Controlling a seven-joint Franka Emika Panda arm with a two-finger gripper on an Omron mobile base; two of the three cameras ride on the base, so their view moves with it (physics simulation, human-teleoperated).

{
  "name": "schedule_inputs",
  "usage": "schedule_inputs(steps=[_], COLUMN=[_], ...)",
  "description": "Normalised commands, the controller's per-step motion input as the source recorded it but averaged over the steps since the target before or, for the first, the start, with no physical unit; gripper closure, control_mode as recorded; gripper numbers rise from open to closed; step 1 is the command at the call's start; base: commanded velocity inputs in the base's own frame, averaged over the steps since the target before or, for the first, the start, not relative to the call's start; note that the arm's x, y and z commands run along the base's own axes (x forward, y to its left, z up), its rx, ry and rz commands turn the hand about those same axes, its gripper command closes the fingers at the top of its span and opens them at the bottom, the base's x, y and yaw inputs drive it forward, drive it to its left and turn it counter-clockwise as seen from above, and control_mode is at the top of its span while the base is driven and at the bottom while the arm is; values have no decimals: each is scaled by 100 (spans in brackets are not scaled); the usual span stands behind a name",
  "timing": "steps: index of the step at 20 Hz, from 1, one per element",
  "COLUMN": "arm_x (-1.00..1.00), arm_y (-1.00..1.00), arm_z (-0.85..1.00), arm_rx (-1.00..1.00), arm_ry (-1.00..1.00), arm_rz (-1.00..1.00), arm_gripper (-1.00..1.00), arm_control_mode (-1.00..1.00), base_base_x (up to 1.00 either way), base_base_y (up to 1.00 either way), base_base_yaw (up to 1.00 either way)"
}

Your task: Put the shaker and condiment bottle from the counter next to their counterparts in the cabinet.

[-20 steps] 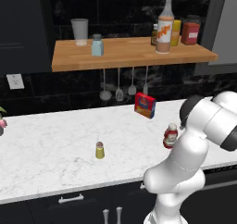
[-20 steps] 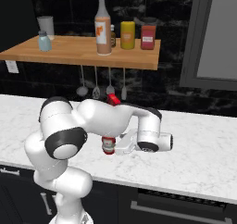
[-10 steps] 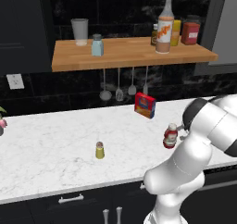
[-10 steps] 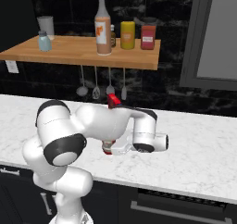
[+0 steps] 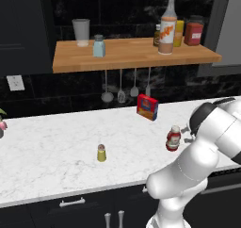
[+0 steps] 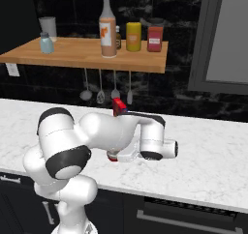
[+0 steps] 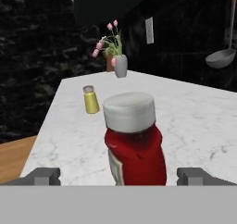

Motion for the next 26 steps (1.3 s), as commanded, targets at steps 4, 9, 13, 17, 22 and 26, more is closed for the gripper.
schedule_inputs(steps=[4, 9, 13, 17, 22, 26], arm_x=[1, 0, 0, 0, 0, 0], arm_y=[22, 25, 15, 11, 12, 22], arm_z=[0, 0, 0, 0, 0, 0], arm_rx=[0, 0, 0, 0, 0, 0], arm_ry=[0, 1, 0, 0, 0, 0], arm_rz=[0, 0, 0, 0, 0, 0], arm_gripper=[-100, -100, -100, -100, -100, 100], arm_control_mode=[-100, -100, -100, -100, -100, -100], base_base_x=[0, 0, 0, 0, 0, 0], base_base_y=[0, 0, 0, 0, 0, 0], base_base_yaw=[0, 0, 0, 0, 0, 0])
